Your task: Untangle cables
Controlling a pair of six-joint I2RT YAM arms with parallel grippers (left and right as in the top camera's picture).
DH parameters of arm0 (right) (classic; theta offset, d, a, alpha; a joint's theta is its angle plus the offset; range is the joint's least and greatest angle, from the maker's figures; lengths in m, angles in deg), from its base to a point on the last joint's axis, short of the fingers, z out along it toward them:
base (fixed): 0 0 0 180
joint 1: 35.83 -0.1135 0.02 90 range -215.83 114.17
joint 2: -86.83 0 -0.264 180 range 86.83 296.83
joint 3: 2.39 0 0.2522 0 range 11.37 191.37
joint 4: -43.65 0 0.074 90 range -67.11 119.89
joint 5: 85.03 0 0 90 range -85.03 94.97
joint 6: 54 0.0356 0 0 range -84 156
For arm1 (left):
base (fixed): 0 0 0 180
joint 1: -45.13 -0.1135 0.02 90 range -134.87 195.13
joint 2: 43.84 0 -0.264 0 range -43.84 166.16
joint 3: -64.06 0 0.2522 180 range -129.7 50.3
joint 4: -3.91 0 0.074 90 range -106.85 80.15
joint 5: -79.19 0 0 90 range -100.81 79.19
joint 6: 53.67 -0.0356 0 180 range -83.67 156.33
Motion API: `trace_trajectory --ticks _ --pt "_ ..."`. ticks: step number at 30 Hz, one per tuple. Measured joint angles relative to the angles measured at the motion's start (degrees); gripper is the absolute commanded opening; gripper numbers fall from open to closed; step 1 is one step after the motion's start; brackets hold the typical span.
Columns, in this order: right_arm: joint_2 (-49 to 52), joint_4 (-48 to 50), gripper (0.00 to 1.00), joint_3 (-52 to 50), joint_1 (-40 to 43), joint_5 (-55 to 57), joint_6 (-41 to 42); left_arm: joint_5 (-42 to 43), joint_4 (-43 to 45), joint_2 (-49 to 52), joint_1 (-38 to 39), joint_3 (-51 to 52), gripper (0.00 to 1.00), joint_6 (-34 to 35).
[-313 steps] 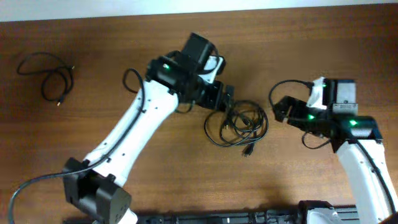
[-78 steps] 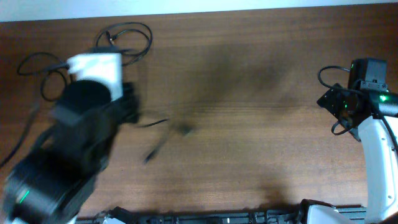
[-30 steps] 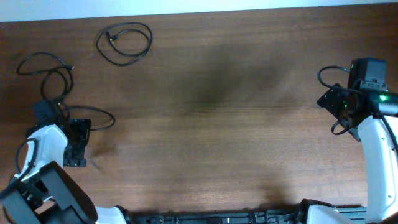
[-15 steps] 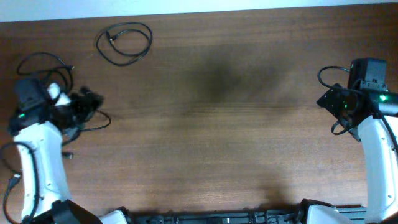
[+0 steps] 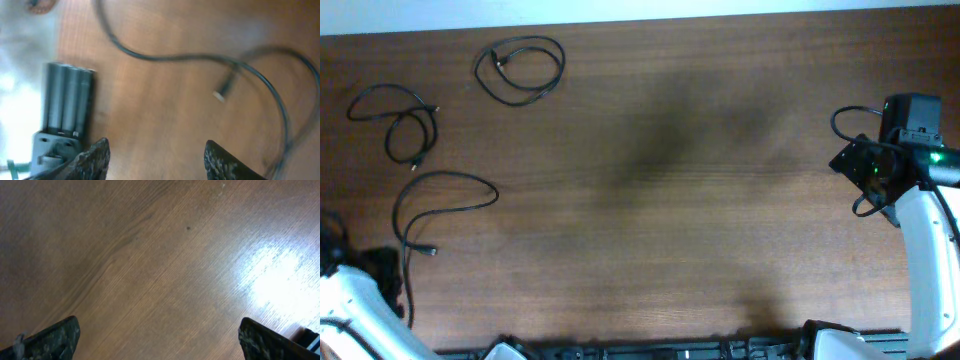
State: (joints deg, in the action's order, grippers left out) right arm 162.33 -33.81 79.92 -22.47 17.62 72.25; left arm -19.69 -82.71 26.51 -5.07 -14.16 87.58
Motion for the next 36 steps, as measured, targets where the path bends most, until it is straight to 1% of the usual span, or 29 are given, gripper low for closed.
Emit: trace_trajectory --ticks 1,2,3,5,8,9,11,15,17,21,25,31,33,34,36 --pt "0.0 0.07 0.99 0.0 0.0 0.0 0.0 -0.42 0.48 -0.07 -5.75 1.6 0.33 0.04" --pt "0.0 0.13 0.99 0.0 0.0 0.0 -0.02 -0.9 1.64 0.0 -11.39 4.13 0.14 0.15" --pt "0.0 0.15 0.99 0.0 0.0 0.0 0.02 -0.85 5.01 -0.33 -14.69 6.64 0.01 0.37" --pt "0.0 0.07 0.99 0.0 0.0 0.0 0.0 -1.14 10.91 -0.04 -20.46 11.76 0.0 0.42" --pt "0.0 0.02 0.99 0.0 0.0 -0.02 0.0 -1.22 18.69 -0.07 -21.31 15.04 0.0 0.44" --pt "0.0 0.04 0.99 0.0 0.0 0.0 0.0 -1.33 19.89 0.2 -21.31 15.78 0.0 0.42" --pt "0.0 0.04 0.99 0.0 0.0 0.0 0.0 -3.52 21.62 5.2 -21.31 17.14 0.0 0.44" --pt "0.0 0.04 0.99 0.0 0.0 0.0 -0.02 -5.99 22.16 20.26 -21.31 17.4 0.0 1.2" --pt "0.0 0.02 0.99 0.0 0.0 0.0 0.02 -8.55 24.17 26.18 -21.24 16.92 0.0 2.32" --pt "0.0 0.04 0.99 0.0 0.0 0.0 0.02 -11.45 28.98 26.32 -21.24 16.79 0.0 2.6" --pt "0.0 0.04 0.99 0.0 0.0 0.0 0.0 -11.65 34.27 26.43 -21.31 16.46 0.0 2.69" --pt "0.0 0.04 0.99 0.0 0.0 0.0 0.02 -10.1 39.52 26.45 -21.42 16.46 0.0 2.82" --pt "0.0 0.04 0.99 0.0 0.0 -0.02 0.0 -7.98 42.27 26.51 -21.53 16.41 0.0 2.75" --pt "0.0 0.04 0.99 0.0 0.0 0.0 0.0 -3.89 45.75 26.64 -21.62 16.2 0.0 2.58" --pt "0.0 0.04 0.99 0.0 0.0 0.0 0.02 4.07 48.94 26.71 -21.62 16.13 0.0 2.36"
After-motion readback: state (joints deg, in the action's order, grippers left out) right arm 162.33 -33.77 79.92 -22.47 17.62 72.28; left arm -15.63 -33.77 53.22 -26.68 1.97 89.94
